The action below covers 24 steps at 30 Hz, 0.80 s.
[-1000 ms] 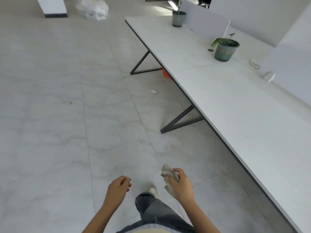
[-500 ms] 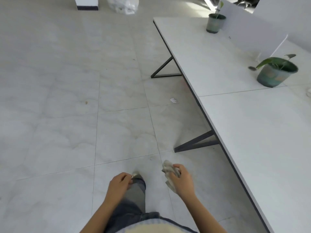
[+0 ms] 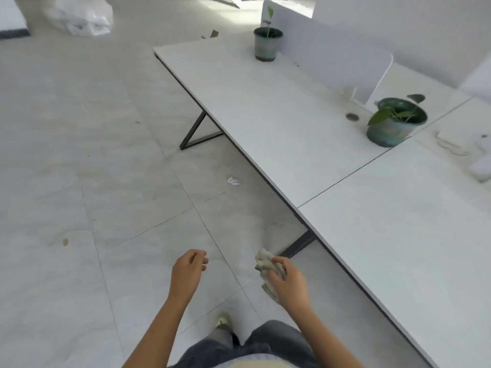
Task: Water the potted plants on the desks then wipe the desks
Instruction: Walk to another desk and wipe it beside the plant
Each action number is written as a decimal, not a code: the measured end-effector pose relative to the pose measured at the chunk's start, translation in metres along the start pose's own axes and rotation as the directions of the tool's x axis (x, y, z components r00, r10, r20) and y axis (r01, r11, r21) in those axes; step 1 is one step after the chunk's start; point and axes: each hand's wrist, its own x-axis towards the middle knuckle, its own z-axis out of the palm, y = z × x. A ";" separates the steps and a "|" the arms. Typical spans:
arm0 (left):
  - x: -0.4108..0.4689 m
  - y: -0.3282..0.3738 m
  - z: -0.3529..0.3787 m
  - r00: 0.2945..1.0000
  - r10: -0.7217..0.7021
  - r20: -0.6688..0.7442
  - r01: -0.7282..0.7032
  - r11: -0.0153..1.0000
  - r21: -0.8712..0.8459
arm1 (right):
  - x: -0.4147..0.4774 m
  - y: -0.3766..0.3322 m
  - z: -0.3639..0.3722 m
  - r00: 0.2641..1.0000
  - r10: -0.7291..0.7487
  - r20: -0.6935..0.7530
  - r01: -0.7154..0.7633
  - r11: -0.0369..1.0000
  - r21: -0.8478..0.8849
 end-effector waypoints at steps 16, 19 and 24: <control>0.184 0.118 0.120 0.964 0.049 0.261 -0.098 0.979 0.177 | 0.203 -0.067 -0.085 0.980 0.045 -0.195 -0.004 0.979 0.206; 0.202 0.141 0.138 0.962 0.066 0.264 -0.118 0.976 0.184 | 0.234 -0.079 -0.100 0.978 0.038 -0.207 0.007 0.977 0.214; 0.237 0.179 0.163 0.962 0.156 0.226 -0.201 0.960 0.194 | 0.259 -0.075 -0.116 0.955 0.141 -0.260 -0.070 0.962 0.264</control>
